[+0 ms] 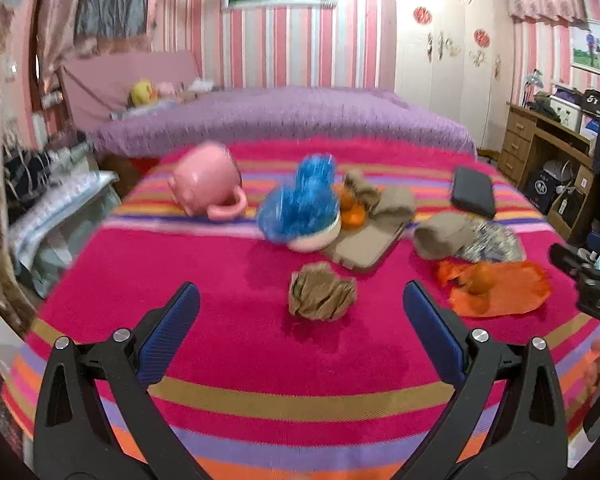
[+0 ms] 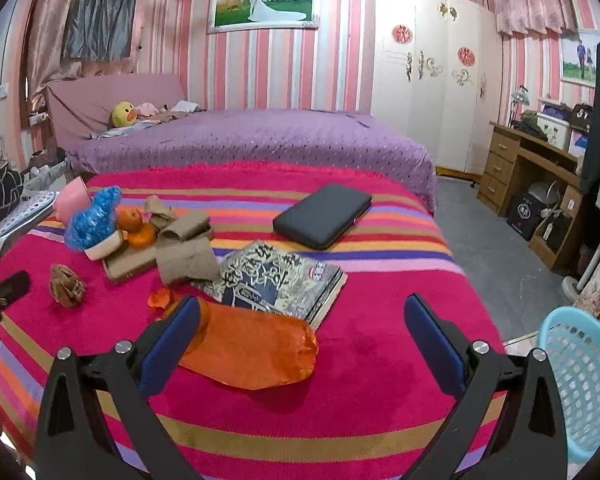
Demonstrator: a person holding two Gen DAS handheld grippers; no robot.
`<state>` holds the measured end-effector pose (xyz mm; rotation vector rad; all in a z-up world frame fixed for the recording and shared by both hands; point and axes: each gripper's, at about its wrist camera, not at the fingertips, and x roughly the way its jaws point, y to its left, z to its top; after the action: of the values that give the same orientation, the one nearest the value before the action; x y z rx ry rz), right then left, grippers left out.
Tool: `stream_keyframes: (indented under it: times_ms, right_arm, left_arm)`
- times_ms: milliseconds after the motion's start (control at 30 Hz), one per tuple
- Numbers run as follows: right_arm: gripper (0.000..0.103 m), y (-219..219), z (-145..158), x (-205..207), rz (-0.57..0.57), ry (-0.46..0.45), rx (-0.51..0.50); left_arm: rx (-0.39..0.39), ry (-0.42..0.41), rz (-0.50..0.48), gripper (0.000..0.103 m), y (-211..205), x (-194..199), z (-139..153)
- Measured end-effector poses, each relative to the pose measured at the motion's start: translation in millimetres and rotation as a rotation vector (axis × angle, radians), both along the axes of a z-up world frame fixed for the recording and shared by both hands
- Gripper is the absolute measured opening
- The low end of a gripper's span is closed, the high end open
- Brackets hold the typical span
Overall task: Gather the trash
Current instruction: 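Grasp the crumpled brown cloth ball with the left tool while the right tool grasps a tangerine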
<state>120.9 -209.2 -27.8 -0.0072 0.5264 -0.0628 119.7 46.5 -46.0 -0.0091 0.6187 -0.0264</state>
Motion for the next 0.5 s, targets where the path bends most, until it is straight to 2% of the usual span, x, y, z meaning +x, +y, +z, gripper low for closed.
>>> stream_keyframes:
  times_ms: [67, 133, 200, 433, 467, 500]
  right_arm:
    - [0.099, -4, -9, 6, -0.003, 0.038, 0.019]
    - [0.099, -7, -13, 12, -0.006, 0.075, 0.026]
    - [0.099, -9, -14, 15, -0.019, 0.082, 0.021]
    - [0.099, 1, -18, 17, 0.001, 0.088, -0.031]
    - [0.099, 3, -17, 16, 0.012, 0.081, -0.039]
    - [0.099, 5, -16, 15, 0.017, 0.076, -0.044]
  left_arm:
    - [-0.010, 0.052, -0.017, 0.098, -1, 12, -11]
    - [0.018, 0.059, -0.011, 0.098, -5, 18, -16]
    - [0.052, 0.064, -0.011, 0.098, -11, 24, -19]
    - [0.036, 0.117, -0.009, 0.098, -9, 39, -25]
    - [0.028, 0.121, -0.013, 0.093, -8, 39, -25]
    - [0.008, 0.124, -0.029, 0.083, -7, 39, -25]
